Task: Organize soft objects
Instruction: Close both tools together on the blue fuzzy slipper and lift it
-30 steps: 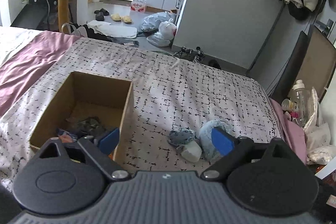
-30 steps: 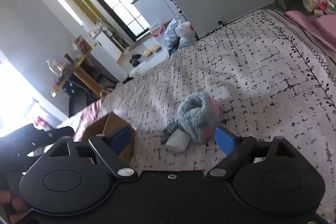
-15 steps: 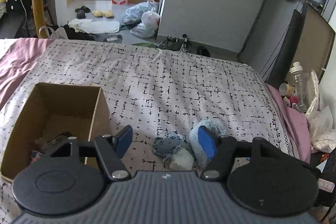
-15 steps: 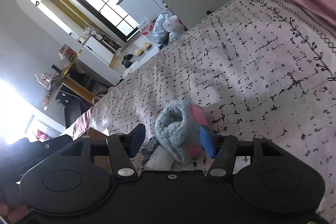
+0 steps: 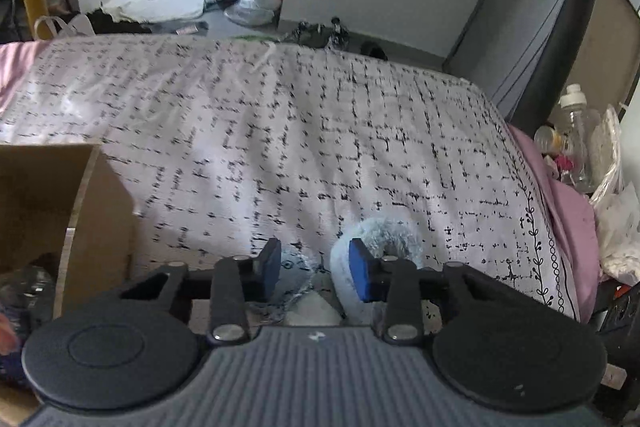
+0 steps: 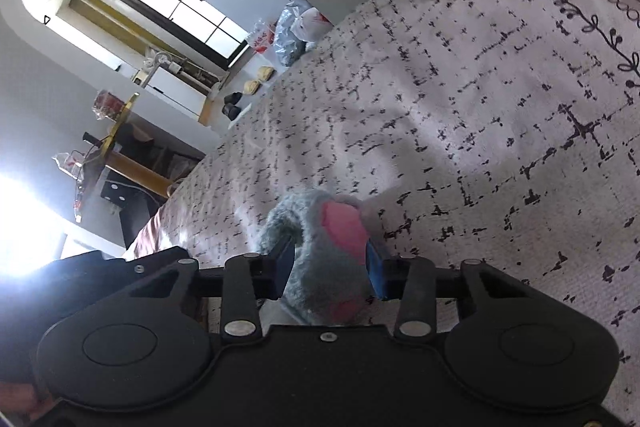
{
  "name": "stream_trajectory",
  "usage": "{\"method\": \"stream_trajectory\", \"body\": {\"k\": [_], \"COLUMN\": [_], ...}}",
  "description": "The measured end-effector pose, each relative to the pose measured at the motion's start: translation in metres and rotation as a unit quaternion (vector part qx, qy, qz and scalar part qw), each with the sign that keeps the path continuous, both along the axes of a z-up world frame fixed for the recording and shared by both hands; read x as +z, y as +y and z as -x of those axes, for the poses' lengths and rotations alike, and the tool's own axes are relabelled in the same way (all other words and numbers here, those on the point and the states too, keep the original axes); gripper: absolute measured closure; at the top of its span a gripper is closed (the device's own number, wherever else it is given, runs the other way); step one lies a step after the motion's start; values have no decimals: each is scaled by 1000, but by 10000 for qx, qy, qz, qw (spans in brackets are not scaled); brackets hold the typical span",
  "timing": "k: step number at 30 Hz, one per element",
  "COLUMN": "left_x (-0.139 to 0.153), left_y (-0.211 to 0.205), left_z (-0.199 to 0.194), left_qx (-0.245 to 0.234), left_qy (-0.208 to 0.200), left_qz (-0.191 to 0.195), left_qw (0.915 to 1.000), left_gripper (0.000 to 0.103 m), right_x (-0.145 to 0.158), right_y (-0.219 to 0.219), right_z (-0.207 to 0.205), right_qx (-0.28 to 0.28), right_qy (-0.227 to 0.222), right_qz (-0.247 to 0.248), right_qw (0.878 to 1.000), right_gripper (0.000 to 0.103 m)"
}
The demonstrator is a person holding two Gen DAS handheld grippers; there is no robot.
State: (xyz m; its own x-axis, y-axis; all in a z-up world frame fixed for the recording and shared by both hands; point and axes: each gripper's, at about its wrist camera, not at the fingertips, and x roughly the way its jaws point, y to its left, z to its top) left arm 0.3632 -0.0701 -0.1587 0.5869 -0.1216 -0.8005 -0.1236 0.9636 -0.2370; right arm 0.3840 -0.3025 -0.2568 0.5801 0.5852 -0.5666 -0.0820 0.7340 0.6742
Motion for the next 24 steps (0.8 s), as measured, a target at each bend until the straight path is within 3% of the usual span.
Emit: {"method": "stream_trajectory", "body": {"k": [12,15,18,24], "left_x": [-46,-56,-60,-49], "left_y": [-14,-17,-14,-19], "left_z": [-31,-29,-27,-18], "left_qx": [-112,-180,-123,-272], "left_qy": [560,586,571,488], "left_qz": [383,381,663,662], "left_qw": [9976,9974,9961,9962], "left_gripper": [68,68,80,83], "right_x": [-15,-15,-17,-7], "right_y": [6,10,7,12], "right_z": [-8,-6,-4,7], "right_qx": [64,164,144,219], "right_qy": [141,97,138,-16], "right_qz": [-165,59,-24,340], "right_qw": [9997,9998,9998,9992], "right_gripper": [65,66,70,74]}}
